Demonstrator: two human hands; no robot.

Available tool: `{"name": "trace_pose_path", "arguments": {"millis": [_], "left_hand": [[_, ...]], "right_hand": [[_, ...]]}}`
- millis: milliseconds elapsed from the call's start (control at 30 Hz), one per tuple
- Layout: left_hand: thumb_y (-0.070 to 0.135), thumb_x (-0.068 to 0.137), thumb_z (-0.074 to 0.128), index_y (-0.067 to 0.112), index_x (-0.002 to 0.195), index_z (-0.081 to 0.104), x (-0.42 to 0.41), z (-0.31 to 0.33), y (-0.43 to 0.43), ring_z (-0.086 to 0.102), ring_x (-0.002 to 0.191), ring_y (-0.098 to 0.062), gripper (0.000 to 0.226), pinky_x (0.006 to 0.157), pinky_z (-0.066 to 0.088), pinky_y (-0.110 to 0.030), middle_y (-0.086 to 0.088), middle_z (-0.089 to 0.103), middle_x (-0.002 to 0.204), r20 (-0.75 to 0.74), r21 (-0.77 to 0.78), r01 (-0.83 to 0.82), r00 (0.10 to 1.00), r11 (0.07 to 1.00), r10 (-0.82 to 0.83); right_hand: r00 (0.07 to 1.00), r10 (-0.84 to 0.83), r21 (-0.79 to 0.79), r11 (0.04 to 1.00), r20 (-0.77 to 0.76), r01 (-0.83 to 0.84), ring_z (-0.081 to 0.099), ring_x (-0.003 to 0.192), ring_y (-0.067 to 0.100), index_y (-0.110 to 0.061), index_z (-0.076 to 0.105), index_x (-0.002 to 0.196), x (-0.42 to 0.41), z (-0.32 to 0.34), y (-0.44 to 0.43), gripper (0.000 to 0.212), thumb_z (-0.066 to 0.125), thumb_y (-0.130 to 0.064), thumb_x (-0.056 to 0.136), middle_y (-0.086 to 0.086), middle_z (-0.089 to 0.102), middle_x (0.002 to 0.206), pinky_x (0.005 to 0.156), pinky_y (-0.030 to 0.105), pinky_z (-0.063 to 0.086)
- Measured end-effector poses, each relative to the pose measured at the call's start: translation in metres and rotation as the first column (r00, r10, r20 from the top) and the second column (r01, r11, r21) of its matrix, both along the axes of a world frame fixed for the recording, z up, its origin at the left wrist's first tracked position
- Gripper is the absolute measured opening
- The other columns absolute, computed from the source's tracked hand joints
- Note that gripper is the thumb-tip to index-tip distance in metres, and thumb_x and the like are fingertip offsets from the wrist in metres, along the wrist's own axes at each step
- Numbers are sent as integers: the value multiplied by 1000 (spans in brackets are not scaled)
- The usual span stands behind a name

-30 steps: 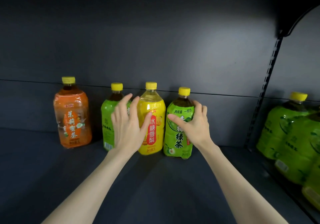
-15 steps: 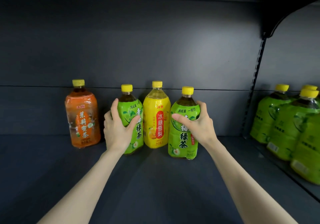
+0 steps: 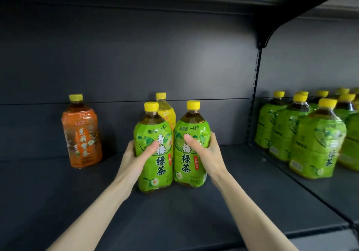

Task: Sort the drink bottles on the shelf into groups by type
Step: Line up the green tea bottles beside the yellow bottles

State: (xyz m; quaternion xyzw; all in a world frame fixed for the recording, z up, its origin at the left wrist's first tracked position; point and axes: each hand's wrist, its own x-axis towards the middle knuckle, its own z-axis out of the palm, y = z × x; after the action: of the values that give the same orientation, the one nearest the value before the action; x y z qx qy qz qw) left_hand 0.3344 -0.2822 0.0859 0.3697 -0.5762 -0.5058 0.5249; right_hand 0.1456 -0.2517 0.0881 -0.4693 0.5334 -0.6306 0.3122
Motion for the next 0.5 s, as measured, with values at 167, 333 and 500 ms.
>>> {"name": "trace_pose_path", "arguments": {"millis": [167, 333, 500], "left_hand": [[58, 66, 71, 28, 115, 53, -19, 5, 22, 67, 91, -14, 60, 74, 52, -32, 4, 69, 102, -76, -36, -95, 993, 995, 92], [61, 65, 65, 30, 109, 59, -53, 27, 61, 69, 91, -14, 54, 81, 54, -39, 5, 72, 99, -100, -138, -79, 993, 987, 65], [66, 67, 65, 36, 105, 61, -119, 49, 122, 66, 90, 1, 48, 79, 49, -29, 20, 71, 96, -109, -225, -2, 994, 974, -23]], "right_hand": [[995, -23, -94, 995, 92, 32, 67, 100, 16, -40, 53, 108, 0, 1, 19, 67, 78, -68, 52, -8, 70, 105, 92, 46, 52], [987, -149, -188, 969, 67, 159, 67, 90, 1, -38, 57, 103, -28, 25, 70, 48, 70, -63, 64, -18, 71, 91, 83, 31, 51], [975, -209, -228, 948, 78, 222, 48, 111, -3, -36, 47, 131, -92, 44, 145, 66, 69, -58, 73, -35, 53, 113, 94, 23, 29]]}}
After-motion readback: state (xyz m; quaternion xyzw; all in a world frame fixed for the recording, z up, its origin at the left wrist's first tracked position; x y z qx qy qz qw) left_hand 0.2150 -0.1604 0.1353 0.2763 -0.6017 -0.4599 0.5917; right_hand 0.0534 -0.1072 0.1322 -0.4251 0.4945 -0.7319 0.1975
